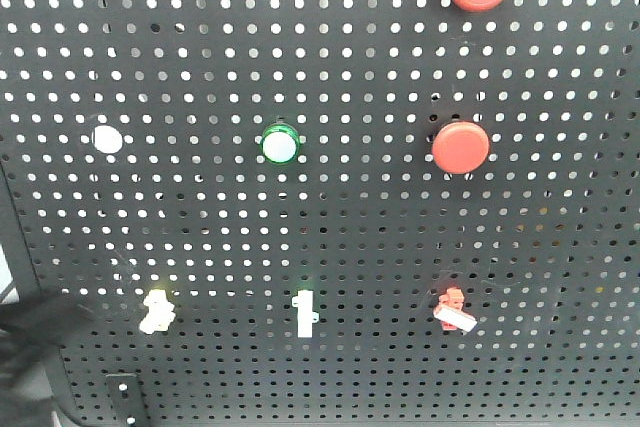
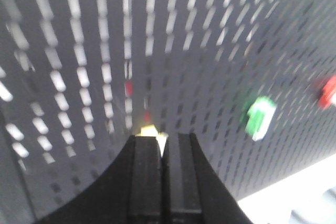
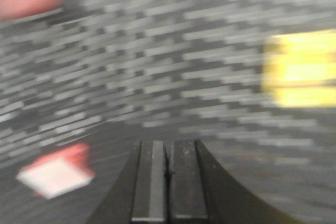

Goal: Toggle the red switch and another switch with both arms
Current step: 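Move the right gripper up to the red toggle switch, then push the red toggle switch with the right gripper to flip it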

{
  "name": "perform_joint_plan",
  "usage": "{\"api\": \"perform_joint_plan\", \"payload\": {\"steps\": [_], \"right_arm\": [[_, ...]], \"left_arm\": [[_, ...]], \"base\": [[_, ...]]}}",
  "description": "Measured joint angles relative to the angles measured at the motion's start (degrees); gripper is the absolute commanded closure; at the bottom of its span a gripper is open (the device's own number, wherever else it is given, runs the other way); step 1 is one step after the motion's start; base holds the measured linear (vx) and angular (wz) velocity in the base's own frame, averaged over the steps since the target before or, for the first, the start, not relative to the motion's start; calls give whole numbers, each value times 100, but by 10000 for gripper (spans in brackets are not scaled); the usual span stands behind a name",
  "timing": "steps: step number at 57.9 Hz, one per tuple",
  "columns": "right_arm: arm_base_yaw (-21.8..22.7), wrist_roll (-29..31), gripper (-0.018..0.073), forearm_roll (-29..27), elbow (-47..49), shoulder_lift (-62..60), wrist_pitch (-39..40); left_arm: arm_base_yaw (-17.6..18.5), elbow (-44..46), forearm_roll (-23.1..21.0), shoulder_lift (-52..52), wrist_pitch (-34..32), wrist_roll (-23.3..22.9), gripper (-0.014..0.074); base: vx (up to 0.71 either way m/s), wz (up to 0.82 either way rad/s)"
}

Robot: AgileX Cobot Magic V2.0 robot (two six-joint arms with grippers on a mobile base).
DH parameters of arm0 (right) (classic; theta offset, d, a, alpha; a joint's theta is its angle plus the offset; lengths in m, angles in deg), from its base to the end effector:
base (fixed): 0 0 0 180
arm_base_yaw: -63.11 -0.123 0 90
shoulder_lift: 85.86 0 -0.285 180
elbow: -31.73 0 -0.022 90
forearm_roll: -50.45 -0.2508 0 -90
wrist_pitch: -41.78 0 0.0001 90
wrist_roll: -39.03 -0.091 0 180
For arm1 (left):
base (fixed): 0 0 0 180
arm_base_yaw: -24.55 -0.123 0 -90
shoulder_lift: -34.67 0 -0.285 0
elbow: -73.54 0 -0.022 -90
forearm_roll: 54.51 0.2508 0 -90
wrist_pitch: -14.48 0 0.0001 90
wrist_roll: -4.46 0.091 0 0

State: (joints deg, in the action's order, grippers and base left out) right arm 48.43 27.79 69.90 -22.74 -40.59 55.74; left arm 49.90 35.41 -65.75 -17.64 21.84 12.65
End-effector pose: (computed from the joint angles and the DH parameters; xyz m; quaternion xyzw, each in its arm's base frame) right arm 0.1344 0.0427 0.3101 -0.1615 0.6663 0.0719 0.7245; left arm 0.1498 -0.0735 0.3564 0.1542 0.7368 -0.1701 0.6360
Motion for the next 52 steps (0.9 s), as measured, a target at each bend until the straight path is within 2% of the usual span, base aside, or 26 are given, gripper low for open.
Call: {"api": "perform_joint_plan", "payload": {"steps": [8,14,26,39,52], "right_arm": [[-614,-345,566,250,0,675,236],[-867,-395,566,147,0,1226,735],[-928,-412,566,-489,127,1985,1397],[-928,-412,566,-520,833,2502,1454],[-928,-432,566,-520,1123,3019,1435]], "left_arm": [[0,0,0,80,6,7,594],[0,0,0,63,12,7,594],[0,0,0,63,12,7,594],[0,0,0,63,12,7,594],[0,0,0,63,12,7,594]], "base": [[0,0],[0,0],[0,0],[0,0],[0,0]]}}
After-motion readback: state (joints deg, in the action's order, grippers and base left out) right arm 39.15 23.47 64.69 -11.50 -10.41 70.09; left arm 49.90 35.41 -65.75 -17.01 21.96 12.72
